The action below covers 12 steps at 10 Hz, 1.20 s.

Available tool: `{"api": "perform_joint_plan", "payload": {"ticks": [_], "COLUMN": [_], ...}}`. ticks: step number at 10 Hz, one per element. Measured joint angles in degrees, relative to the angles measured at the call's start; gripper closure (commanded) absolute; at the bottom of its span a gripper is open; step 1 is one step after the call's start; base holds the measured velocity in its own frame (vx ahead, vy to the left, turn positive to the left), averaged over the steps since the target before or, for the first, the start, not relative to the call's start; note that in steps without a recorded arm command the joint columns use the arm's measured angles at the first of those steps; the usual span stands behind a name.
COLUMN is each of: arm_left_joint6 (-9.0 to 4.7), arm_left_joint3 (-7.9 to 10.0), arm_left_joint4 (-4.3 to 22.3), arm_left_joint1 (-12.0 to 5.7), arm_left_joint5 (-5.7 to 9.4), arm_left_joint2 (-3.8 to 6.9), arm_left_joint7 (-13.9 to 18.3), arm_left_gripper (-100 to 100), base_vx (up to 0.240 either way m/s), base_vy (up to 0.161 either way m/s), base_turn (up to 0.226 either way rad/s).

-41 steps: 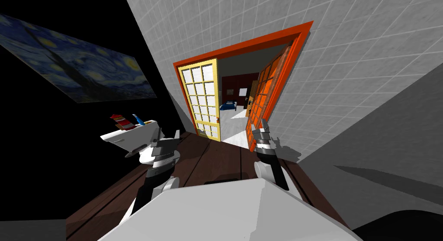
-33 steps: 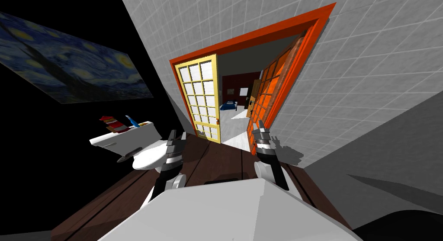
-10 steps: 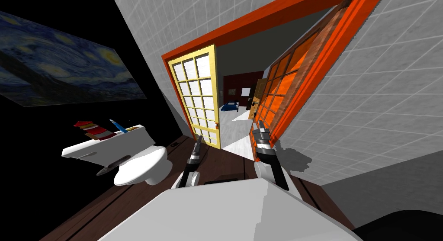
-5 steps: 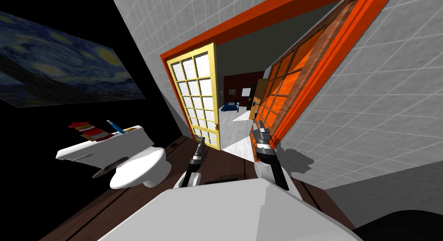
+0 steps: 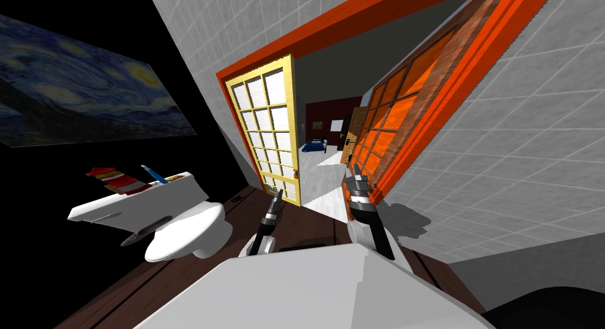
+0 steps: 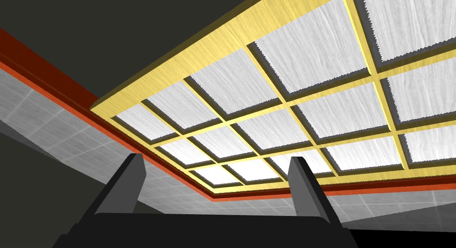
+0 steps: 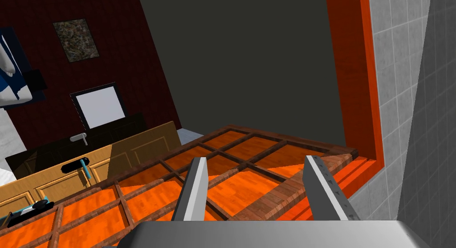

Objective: Push the door open

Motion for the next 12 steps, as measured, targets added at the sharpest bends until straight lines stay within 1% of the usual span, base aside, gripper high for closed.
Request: {"api": "perform_joint_plan", "payload": {"ticks": [1,2,4,5,6,7,8,9,10,11,12], "arm_left_joint6": [-0.16,-0.64,-1.47,-1.66,-2.09,-2.47,-2.92,-3.51,-3.69,-4.16,-4.3], "arm_left_joint3": [-0.26,-0.72,-1.51,-1.77,-2.21,-2.5,-2.99,-3.63,-3.91,-4.45,-4.71], "arm_left_joint4": [0.87,2.48,4.71,5.58,7.22,8.4,9.96,11.83,12.98,14.62,15.29], "arm_left_joint1": [-0.4,-1.25,-2.01,-2.41,-3.34,-3.75,-4.35,-5.47,-5.99,-6.52,-6.78], "arm_left_joint5": [0.05,0.16,0.28,0.33,0.44,0.46,0.54,0.65,0.74,0.78,0.84], "arm_left_joint2": [0.11,0.29,0.7,0.78,0.96,0.91,1.17,1.25,1.42,1.48,1.68], "arm_left_joint7": [-0.73,-1.68,-3.3,-4.02,-4.95,-5.71,-6.65,-8.11,-8.96,-10.04,-10.74], "arm_left_gripper": [-100,-100,-100,-100,-100,-100,-100,-100,-100,-100,-100], "base_vx": [0.055,0.045,0.05,0.05,0.046,0.062,0.073,0.053,0.059,0.048,0.049], "base_vy": [-0.012,-0.014,-0.021,-0.011,-0.016,-0.028,-0.022,-0.012,-0.017,-0.016,-0.015], "base_turn": [0.009,0.004,0.01,0.009,0.003,0.012,0.02,0.002,0.007,0.007,0.013]}}
